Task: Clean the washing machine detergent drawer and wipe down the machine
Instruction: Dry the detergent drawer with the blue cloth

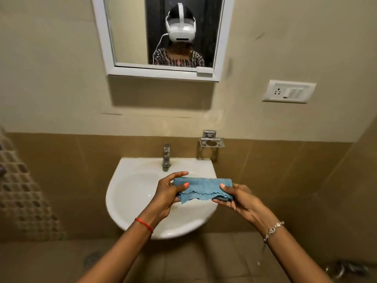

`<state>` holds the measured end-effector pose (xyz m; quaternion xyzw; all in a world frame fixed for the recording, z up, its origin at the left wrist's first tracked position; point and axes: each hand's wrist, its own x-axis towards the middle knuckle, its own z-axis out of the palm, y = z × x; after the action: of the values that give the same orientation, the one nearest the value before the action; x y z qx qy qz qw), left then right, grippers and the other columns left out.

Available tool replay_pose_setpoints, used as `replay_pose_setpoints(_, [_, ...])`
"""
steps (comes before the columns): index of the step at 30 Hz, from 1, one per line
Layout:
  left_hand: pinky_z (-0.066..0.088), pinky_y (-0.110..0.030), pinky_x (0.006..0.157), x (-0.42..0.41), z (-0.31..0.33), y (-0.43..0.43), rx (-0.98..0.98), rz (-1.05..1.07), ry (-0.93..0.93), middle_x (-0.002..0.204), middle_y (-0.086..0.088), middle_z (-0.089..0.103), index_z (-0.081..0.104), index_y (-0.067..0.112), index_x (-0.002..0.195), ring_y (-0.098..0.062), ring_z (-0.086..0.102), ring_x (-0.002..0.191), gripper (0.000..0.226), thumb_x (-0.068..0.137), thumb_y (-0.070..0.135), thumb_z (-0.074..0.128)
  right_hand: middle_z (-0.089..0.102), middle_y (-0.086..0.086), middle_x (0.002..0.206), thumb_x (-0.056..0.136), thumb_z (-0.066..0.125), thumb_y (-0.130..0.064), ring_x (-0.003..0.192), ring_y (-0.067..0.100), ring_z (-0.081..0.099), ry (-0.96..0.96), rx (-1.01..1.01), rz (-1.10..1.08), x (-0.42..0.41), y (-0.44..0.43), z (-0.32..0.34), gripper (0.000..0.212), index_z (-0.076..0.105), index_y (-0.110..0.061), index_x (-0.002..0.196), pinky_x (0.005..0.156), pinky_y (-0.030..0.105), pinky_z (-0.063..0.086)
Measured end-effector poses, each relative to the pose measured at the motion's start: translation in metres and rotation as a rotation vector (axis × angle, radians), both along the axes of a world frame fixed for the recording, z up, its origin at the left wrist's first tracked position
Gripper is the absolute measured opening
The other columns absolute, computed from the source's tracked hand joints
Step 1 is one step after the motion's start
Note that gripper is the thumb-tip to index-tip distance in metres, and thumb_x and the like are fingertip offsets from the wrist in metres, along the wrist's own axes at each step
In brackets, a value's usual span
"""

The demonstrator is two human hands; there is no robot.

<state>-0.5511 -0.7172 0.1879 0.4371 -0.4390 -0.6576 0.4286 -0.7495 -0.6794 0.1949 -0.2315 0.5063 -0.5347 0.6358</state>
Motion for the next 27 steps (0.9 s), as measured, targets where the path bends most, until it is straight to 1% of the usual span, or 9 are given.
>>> replay_pose_setpoints(1, [0.048,-0.016,0.042,-0.007,-0.003,-0.015,-0.018,-0.010,-0.017,0.087,-0.010,0.062,0.059,0.005,0.114,-0.006,0.062,0.053,0.033,0.085,-0.009,0.056,0.068,0.022,0.079,0.091,0.048,0.005,0.059,0.026,0.070,0.029,-0.014,-0.026,-0.006,-0.013,-0.001,0.019,0.052,0.013,0.108,0.048,0.033,0.057])
replay_pose_setpoints(5, [0.056,-0.020,0.061,-0.045,-0.018,-0.094,-0.029,-0.029,-0.068,0.092,-0.007,0.068,0.060,0.003,0.118,-0.010,0.066,0.071,0.036,0.083,-0.007,0.061,0.062,0.021,0.092,0.092,0.049,0.003,0.056,0.021,0.068,0.196,-0.025,-0.126,-0.037,-0.078,-0.007,0.029,0.047,0.015,0.118,0.045,0.026,0.055])
replay_pose_setpoints(8, [0.055,-0.016,0.060,-0.068,-0.019,-0.141,-0.045,-0.033,-0.112,0.104,-0.012,0.066,0.059,0.004,0.119,-0.012,0.064,0.078,0.035,0.085,-0.001,0.061,0.058,0.024,0.106,0.092,0.051,0.000,0.073,0.027,0.065,0.268,-0.039,-0.175,-0.057,-0.120,-0.006,0.035,0.043,0.008,0.125,0.047,0.025,0.056])
replay_pose_setpoints(13, [0.055,-0.014,0.063,-0.092,-0.026,-0.194,-0.125,-0.015,-0.197,0.112,-0.010,0.061,0.058,0.004,0.121,-0.012,0.060,0.088,0.040,0.082,-0.005,0.062,0.061,0.012,0.087,0.089,0.054,0.004,0.070,0.026,0.064,0.356,-0.096,-0.224,-0.077,-0.173,-0.013,0.044,0.044,-0.016,0.127,0.045,0.026,0.056])
replay_pose_setpoints(16, [0.053,-0.014,0.069,-0.105,-0.030,-0.217,-0.149,-0.008,-0.192,0.112,-0.006,0.057,0.054,0.000,0.125,-0.016,0.056,0.098,0.045,0.082,-0.008,0.061,0.059,0.011,0.099,0.089,0.054,0.004,0.074,0.022,0.064,0.435,-0.143,-0.229,-0.087,-0.201,-0.019,0.036,0.053,-0.010,0.122,0.046,0.023,0.056])
replay_pose_setpoints(18, [0.053,-0.019,0.077,-0.113,-0.032,-0.233,-0.169,0.002,-0.223,0.115,-0.007,0.056,0.052,0.000,0.127,-0.016,0.054,0.102,0.047,0.082,-0.009,0.061,0.057,0.012,0.107,0.089,0.053,0.004,0.081,0.022,0.063,0.481,-0.169,-0.222,-0.096,-0.220,-0.025,0.030,0.057,-0.004,0.118,0.048,0.021,0.056])
replay_pose_setpoints(21, [0.048,-0.033,0.094,-0.122,-0.034,-0.254,-0.192,0.025,-0.291,0.125,-0.010,0.056,0.052,0.002,0.128,-0.020,0.053,0.109,0.050,0.080,-0.010,0.062,0.059,0.014,0.114,0.091,0.052,0.001,0.092,0.024,0.062,0.625,-0.173,-0.183,-0.108,-0.246,-0.033,0.029,0.058,-0.002,0.119,0.055,0.020,0.056])
replay_pose_setpoints(25, [0.044,-0.033,0.101,-0.130,-0.036,-0.278,-0.231,0.011,-0.391,0.134,-0.011,0.052,0.049,0.001,0.131,-0.024,0.050,0.121,0.053,0.081,-0.008,0.062,0.055,0.012,0.124,0.095,0.047,-0.004,0.108,0.024,0.057,0.841,-0.217,-0.102,-0.117,-0.275,-0.041,0.034,0.052,-0.003,0.129,0.080,0.028,0.056])
replay_pose_setpoints(27, [0.043,-0.031,0.101,-0.133,-0.039,-0.286,-0.241,-0.010,-0.432,0.135,-0.011,0.051,0.046,0.002,0.134,-0.021,0.049,0.121,0.054,0.082,-0.005,0.062,0.054,0.016,0.124,0.097,0.043,-0.006,0.112,0.024,0.053,1.000,-0.264,-0.063,-0.119,-0.283,-0.045,0.035,0.050,-0.001,0.130,0.086,0.022,0.050])
